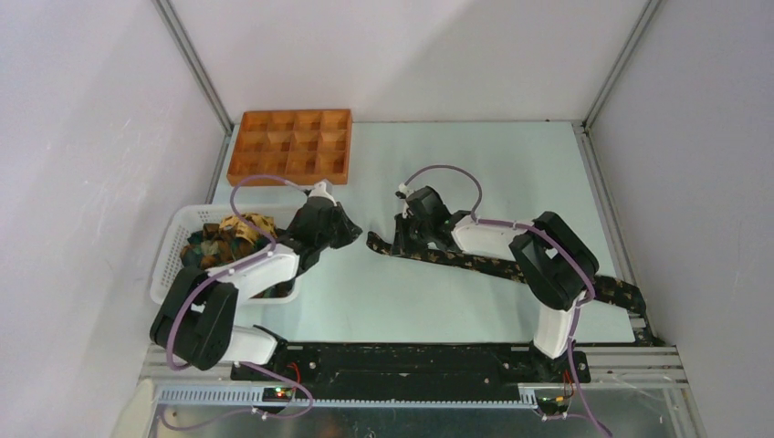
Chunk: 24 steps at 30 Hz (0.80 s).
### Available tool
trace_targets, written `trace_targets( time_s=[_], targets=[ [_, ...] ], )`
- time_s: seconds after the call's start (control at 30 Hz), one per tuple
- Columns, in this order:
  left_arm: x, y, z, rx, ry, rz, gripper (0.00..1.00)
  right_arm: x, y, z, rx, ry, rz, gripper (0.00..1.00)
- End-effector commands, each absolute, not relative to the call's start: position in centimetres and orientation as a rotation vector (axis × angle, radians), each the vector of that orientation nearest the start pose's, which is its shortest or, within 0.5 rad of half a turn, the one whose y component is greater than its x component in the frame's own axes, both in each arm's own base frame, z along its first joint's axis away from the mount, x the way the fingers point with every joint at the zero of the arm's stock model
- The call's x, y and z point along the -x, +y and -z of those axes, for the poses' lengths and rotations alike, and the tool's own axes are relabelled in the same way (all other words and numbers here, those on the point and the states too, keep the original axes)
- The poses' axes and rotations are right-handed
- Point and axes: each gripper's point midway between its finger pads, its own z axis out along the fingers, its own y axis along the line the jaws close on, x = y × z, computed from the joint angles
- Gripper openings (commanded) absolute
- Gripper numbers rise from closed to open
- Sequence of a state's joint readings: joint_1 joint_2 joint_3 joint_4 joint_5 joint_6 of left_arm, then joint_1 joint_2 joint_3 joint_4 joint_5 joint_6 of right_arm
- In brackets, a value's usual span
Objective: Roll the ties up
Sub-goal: Roll the tie at the center of the board.
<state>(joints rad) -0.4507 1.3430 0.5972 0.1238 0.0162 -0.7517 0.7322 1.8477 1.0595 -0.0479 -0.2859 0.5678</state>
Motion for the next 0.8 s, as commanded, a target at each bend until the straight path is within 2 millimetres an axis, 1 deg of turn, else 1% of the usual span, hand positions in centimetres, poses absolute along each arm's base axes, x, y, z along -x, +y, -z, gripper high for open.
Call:
trace_targets(
  time_s=[0.0, 0.2, 0.23, 0.33, 0.6, 0.77],
  targets=[
    [-34.0, -18.4, -9.0, 0.38, 2.215, 0.633, 0.0, -28.7, 35.8, -4.3, 0.363, 2.531, -0.92, 0.0],
    [-34.3, -19.0, -7.1, 0.376, 2.265, 0.636, 0.0, -29.3, 35.7, -3.3, 0.328, 2.54, -0.907, 0.0],
    [-34.2, -19.3, -7.1, 0.365, 2.27, 0.659, 0.0, -29.7, 36.0, -3.5, 0.323, 2.519, -0.919, 0.0],
    [-34.0, -19.6, -6.3, 0.355, 2.291, 0.671, 0.0, -30.2, 35.9, -3.4, 0.306, 2.51, -0.922, 0.0],
    [-33.8, -20.1, -5.4, 0.339, 2.304, 0.701, 0.0, -30.8, 36.2, -3.2, 0.297, 2.507, -0.924, 0.0],
    [-33.7, -20.6, -5.1, 0.325, 2.31, 0.73, 0.0, -31.0, 36.4, -3.7, 0.295, 2.5, -0.931, 0.0]
  ],
)
